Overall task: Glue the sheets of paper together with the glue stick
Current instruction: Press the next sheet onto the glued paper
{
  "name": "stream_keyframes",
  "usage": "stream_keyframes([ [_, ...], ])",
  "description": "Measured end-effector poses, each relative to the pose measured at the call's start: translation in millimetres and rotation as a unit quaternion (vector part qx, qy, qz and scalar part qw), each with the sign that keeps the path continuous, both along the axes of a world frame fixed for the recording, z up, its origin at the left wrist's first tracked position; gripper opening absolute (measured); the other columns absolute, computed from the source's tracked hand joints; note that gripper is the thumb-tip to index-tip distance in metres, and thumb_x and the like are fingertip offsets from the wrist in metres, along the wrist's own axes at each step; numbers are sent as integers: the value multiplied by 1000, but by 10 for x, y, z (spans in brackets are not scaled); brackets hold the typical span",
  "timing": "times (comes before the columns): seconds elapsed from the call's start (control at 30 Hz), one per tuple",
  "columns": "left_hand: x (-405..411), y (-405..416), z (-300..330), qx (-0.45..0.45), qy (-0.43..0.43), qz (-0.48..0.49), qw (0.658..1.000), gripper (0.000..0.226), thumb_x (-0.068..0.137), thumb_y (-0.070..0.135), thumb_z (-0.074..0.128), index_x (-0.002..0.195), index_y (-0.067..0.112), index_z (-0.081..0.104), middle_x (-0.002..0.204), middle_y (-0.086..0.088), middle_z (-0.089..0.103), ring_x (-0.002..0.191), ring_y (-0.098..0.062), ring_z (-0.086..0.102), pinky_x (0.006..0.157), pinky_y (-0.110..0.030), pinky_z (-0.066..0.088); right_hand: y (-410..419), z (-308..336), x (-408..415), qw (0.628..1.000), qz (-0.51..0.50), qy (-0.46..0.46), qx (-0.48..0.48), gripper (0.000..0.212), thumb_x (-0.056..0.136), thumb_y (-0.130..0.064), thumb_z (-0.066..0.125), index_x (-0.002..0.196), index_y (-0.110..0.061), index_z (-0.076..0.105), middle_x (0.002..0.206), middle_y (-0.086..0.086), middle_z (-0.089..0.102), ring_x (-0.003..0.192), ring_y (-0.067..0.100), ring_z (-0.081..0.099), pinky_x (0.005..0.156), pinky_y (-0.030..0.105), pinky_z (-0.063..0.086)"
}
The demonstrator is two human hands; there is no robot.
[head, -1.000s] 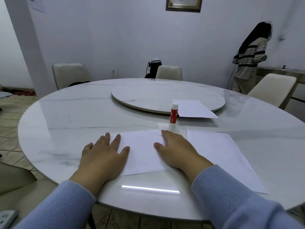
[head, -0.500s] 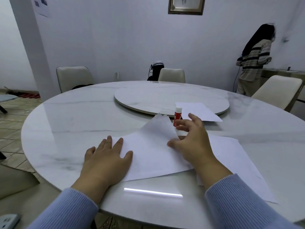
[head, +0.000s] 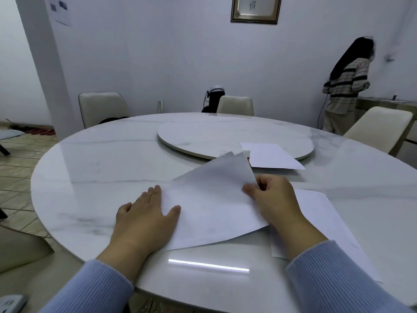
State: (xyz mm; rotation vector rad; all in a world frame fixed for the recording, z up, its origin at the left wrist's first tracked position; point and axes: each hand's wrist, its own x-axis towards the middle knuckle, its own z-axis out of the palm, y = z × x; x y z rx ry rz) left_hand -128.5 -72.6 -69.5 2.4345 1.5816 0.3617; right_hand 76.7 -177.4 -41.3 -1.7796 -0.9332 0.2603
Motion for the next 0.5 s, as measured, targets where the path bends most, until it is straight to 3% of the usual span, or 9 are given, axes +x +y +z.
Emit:
stream_keyframes([
  [0.13, -5, -11, 6, 1, 1, 3, 1000, 72, 91, 56, 23, 151, 20, 3, 159, 5, 11, 146, -9, 10, 117, -35, 8, 11, -11, 34, 1000, -8, 24, 3, 10, 84, -14, 68, 75, -18, 68, 83, 6, 74, 78, 27, 69, 75, 34, 54],
  [0.33, 1, -18, 14, 4, 1, 0, 1000, 69, 92, 54, 21, 150, 19, 7, 159, 4, 10, 146, -10, 9, 117, -35, 7, 6, -24, 84, 999, -50, -10, 6, 16, 85, -17, 66, 70, -18, 62, 73, 0, 67, 69, 21, 60, 59, 27, 43],
  [0.5, -2, 9, -7, 13, 5, -8, 1000, 56, 97, 39, 18, 150, 22, 12, 160, 5, 6, 146, -9, 5, 117, -36, 5, -52, 21, 133, 994, -79, -38, 66, 14, 88, -17, 61, 76, -11, 63, 69, 0, 60, 69, 23, 53, 63, 28, 38],
])
